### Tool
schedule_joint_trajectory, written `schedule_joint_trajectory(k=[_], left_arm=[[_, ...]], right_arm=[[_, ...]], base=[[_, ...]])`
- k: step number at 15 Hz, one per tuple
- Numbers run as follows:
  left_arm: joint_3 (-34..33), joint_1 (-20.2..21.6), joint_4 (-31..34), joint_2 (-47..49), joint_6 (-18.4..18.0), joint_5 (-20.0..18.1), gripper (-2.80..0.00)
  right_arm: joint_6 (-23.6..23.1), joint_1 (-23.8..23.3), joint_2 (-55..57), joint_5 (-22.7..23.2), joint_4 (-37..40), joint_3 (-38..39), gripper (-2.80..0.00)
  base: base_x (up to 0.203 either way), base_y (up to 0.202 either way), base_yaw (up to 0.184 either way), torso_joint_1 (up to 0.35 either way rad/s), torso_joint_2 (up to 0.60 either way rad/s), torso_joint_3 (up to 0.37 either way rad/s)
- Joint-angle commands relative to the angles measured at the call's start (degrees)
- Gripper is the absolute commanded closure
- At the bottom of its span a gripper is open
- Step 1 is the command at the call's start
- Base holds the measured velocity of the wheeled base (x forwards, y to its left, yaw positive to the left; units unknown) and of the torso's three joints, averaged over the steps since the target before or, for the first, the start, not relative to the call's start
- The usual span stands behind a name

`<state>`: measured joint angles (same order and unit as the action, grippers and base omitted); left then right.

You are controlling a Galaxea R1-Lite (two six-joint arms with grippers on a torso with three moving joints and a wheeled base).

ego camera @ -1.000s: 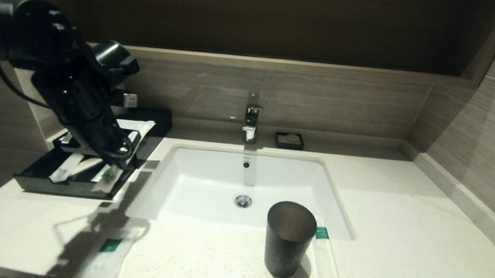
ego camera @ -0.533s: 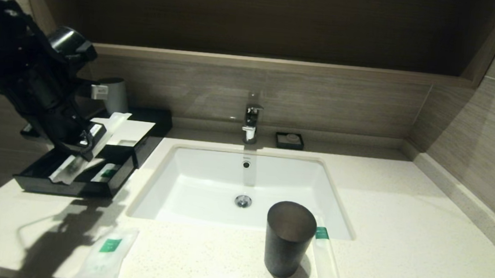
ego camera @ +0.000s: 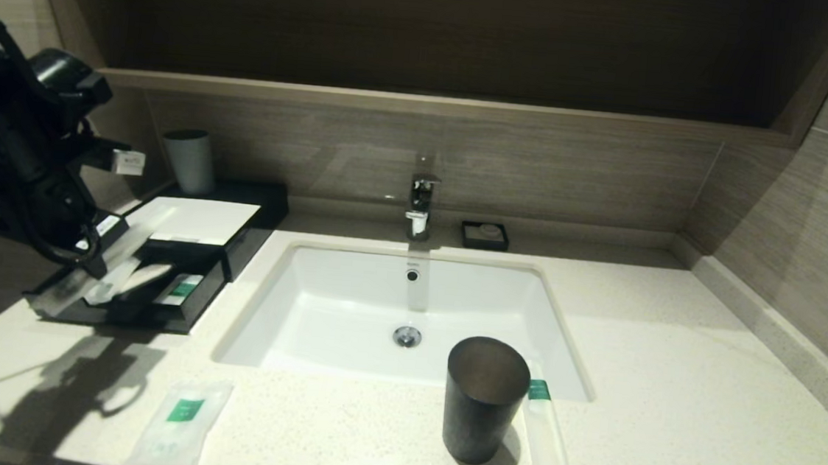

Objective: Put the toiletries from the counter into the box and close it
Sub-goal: Place the bathroom toiletry into the drawer

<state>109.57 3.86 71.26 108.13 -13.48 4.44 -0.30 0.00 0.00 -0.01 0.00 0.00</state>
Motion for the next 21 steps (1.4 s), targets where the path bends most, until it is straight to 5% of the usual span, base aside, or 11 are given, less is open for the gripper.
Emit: schedule_joint_trajectory(k=[1,9,21], left_arm=[[0.1,0.5,1.4,1.1,-1.2,0.1,0.00],[0.2,1.4,4.6,5.3,-5.2,0.5,0.00],[0.3,5.4,6.1,6.2,-5.5,0.5,0.00]], right_arm=[[0.0,0.0,0.0,0.0,0.0,0.0,0.00],[0.0,0.0,0.0,0.0,0.0,0.0,0.00],[0.0,0.0,0.0,0.0,0.0,0.0,0.00]], base=[[0.000,0.000,0.000,0.000,0.00,0.000],[0.000,0.000,0.000,0.000,0.00,0.000],[0.000,0.000,0.000,0.000,0.00,0.000]])
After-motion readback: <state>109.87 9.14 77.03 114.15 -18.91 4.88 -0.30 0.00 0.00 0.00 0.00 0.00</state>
